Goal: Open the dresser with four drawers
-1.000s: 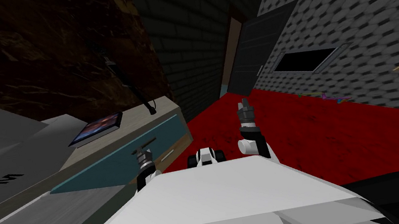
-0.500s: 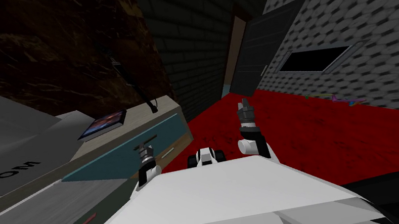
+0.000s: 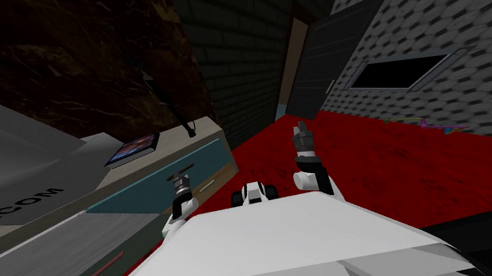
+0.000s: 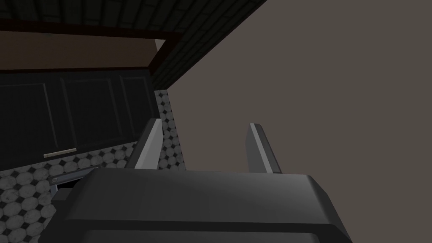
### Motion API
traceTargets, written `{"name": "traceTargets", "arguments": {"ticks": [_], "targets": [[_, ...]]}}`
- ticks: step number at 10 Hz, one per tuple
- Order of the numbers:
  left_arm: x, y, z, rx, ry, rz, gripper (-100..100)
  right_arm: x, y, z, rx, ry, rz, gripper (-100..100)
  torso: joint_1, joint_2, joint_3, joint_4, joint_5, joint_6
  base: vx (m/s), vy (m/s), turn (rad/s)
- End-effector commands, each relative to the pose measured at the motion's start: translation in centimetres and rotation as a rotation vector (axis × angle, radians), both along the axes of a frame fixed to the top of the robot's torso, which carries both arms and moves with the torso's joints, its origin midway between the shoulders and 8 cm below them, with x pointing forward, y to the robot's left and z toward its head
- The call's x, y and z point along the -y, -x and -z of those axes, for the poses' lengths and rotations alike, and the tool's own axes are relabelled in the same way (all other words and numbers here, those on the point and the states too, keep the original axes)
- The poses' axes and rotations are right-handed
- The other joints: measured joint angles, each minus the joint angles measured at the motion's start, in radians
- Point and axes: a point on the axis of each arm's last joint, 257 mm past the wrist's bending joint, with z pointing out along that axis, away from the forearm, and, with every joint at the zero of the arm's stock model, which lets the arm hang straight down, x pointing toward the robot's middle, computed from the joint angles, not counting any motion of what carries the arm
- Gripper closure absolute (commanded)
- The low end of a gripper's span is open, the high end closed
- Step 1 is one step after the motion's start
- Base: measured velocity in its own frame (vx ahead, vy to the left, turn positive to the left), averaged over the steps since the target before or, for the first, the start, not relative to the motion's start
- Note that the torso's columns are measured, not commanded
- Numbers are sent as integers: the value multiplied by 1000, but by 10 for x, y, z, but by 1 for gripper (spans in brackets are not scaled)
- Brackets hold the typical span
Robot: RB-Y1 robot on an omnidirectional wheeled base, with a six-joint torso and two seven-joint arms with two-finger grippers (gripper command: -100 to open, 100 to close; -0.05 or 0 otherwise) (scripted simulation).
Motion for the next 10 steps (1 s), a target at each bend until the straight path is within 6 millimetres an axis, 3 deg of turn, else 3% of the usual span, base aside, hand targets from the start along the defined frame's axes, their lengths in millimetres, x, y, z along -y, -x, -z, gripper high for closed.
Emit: {"name": "traceTargets", "arguments": {"ticks": [1,3,4,6,7,8,10], "targets": [[-6,-25,-11,13,-8,26,-100,0,0,0,0,0,0,0,-1,0,0,0,0,-1,-24,-57,108],[-9,-20,0,-11,-2,17,-100,0,0,0,0,0,0,0,1,0,0,0,0,0,-7,-14,-4],[-16,-37,-15,6,-18,40,-100,0,0,0,0,0,0,0,2,0,0,0,0,0,-20,-30,189],[-18,-39,-7,-11,-8,31,-100,0,0,0,0,0,0,0,-2,1,0,0,-1,0,-16,-38,34],[-26,-55,-25,9,-27,53,-100,0,0,0,0,0,0,0,-1,0,0,0,0,0,-26,-53,140],[-24,-62,-31,22,-27,57,-100,0,0,0,0,0,0,0,-1,1,0,1,-1,-1,-31,-55,122],[-29,-57,-17,-10,-15,41,-100,0,0,0,0,0,0,0,0,0,0,1,-1,1,-9,-14,-16]]}}
